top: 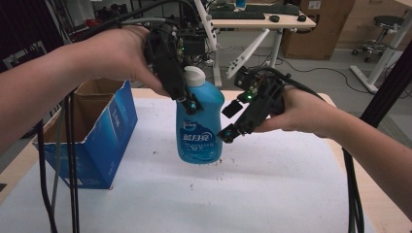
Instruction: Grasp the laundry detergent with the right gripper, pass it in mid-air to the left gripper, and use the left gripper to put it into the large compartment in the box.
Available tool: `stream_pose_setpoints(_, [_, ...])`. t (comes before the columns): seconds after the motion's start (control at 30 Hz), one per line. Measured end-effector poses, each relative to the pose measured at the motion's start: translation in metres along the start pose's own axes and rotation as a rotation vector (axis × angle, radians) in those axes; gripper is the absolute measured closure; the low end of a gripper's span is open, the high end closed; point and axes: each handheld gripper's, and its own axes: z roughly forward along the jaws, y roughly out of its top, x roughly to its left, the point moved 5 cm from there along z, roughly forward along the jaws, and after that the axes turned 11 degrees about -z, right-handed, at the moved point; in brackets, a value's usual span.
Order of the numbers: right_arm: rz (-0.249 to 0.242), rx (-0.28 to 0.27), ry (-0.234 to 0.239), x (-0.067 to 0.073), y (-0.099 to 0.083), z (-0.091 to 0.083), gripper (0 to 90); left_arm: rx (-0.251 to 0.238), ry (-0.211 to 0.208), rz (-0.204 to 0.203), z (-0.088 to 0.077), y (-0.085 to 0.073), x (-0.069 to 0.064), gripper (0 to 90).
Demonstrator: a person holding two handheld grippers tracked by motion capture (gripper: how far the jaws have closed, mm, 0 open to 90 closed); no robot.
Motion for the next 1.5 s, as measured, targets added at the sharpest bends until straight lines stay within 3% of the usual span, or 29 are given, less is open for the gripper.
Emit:
stream_pose_setpoints(0.2, [0.056,0.091,-0.077,-0.007,-0.027,-0.007,16.6,-0.014,0.029,-0.111,-0.018,-0.011,0.009,38.7])
stream_pose_setpoints(0.23, [0.056,0.091,-0.077,-0.007,-0.027,-0.007,16.6,-0.014,0.029,-0.111,-0.018,-0.011,0.009,38.7])
stream_pose_setpoints(0.27, [0.083,0.135,-0.103,-0.011,-0.041,-0.012,16.7,-0.028,0.046,-0.158,-0.03,-0.017,0.014,38.7])
stream_pose_setpoints(0.37, [0.105,0.175,-0.122,-0.014,-0.055,-0.017,16.7,-0.04,0.068,-0.208,-0.043,-0.025,0.019,38.7])
stream_pose_setpoints(0.4, [0.117,0.182,-0.129,-0.014,-0.059,-0.019,16.7,-0.04,0.068,-0.208,-0.043,-0.025,0.019,38.7])
stream_pose_setpoints(0.47, [0.133,0.19,-0.139,-0.015,-0.066,-0.024,16.7,-0.058,0.089,-0.262,-0.058,-0.033,0.024,38.7])
stream_pose_setpoints(0.5, [0.141,0.193,-0.144,-0.016,-0.069,-0.027,16.7,-0.058,0.089,-0.262,-0.058,-0.033,0.024,38.7])
stream_pose_setpoints(0.53, [0.15,0.198,-0.148,-0.016,-0.072,-0.03,16.7,-0.07,0.102,-0.302,-0.068,-0.039,0.028,38.7])
stream_pose_setpoints(0.57, [0.15,0.198,-0.148,-0.016,-0.072,-0.03,16.7,-0.07,0.102,-0.302,-0.068,-0.039,0.028,38.7])
stream_pose_setpoints(0.63, [0.17,0.21,-0.169,-0.018,-0.082,-0.038,16.7,-0.095,0.126,-0.365,-0.084,-0.049,0.032,38.7])
stream_pose_setpoints(0.67, [0.17,0.21,-0.169,-0.018,-0.082,-0.038,16.7,-0.095,0.126,-0.365,-0.084,-0.049,0.032,38.7])
stream_pose_setpoints(0.7, [0.199,0.212,-0.176,-0.02,-0.089,-0.044,16.7,-0.108,0.151,-0.411,-0.095,-0.056,0.035,38.7])
stream_pose_setpoints(0.8, [0.239,0.202,-0.186,-0.023,-0.097,-0.053,16.7,-0.124,0.193,-0.475,-0.11,-0.067,0.04,38.7])
stream_pose_setpoints(0.83, [0.245,0.199,-0.191,-0.024,-0.099,-0.055,16.7,-0.133,0.214,-0.51,-0.117,-0.073,0.041,38.7])
stream_pose_setpoints(0.9, [0.261,0.198,-0.194,-0.026,-0.103,-0.058,16.7,-0.142,0.229,-0.534,-0.122,-0.078,0.043,38.7])
stream_pose_setpoints(0.93, [0.273,0.199,-0.204,-0.028,-0.107,-0.062,16.7,-0.153,0.256,-0.584,-0.132,-0.088,0.046,38.7])
stream_pose_setpoints(0.97, [0.28,0.199,-0.206,-0.029,-0.109,-0.064,16.7,-0.156,0.269,-0.609,-0.137,-0.093,0.047,38.7])
stream_pose_setpoints(1.0, [0.284,0.199,-0.207,-0.03,-0.112,-0.065,16.7,-0.156,0.269,-0.609,-0.137,-0.093,0.047,38.7])
stream_pose_setpoints(1.03, [0.29,0.202,-0.21,-0.031,-0.114,-0.067,16.7,-0.163,0.296,-0.658,-0.145,-0.104,0.05,38.7])
stream_pose_setpoints(1.07, [0.29,0.202,-0.21,-0.031,-0.114,-0.067,16.7,-0.163,0.296,-0.658,-0.145,-0.104,0.05,38.7])
stream_pose_setpoints(1.17, [0.306,0.203,-0.215,-0.035,-0.12,-0.07,16.7,-0.147,0.353,-0.739,-0.158,-0.124,0.054,38.7])
stream_pose_setpoints(1.37, [0.321,0.21,-0.227,-0.041,-0.126,-0.075,16.7,-0.123,0.422,-0.804,-0.171,-0.147,0.055,38.7])
stream_pose_setpoints(1.5, [0.327,0.208,-0.237,-0.043,-0.127,-0.078,16.7,-0.118,0.433,-0.825,-0.173,-0.154,0.055,38.7])
